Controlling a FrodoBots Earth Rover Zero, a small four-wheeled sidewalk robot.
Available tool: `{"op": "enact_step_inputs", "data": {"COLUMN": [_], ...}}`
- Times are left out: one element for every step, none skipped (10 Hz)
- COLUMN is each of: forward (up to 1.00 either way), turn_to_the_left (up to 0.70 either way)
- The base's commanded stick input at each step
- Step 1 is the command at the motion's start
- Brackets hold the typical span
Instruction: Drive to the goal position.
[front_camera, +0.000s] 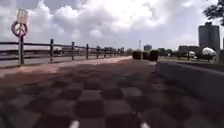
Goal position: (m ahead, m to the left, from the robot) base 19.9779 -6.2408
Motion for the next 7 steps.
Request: {"op": "enact_step_inputs", "data": {"forward": [0.7, 0.7, 0.7, 0.7, 0.7, 0.7, 0.7], "turn_to_the_left": [0.02, 0.02, 0.02, 0.02, 0.02, 0.02, 0.02]}}
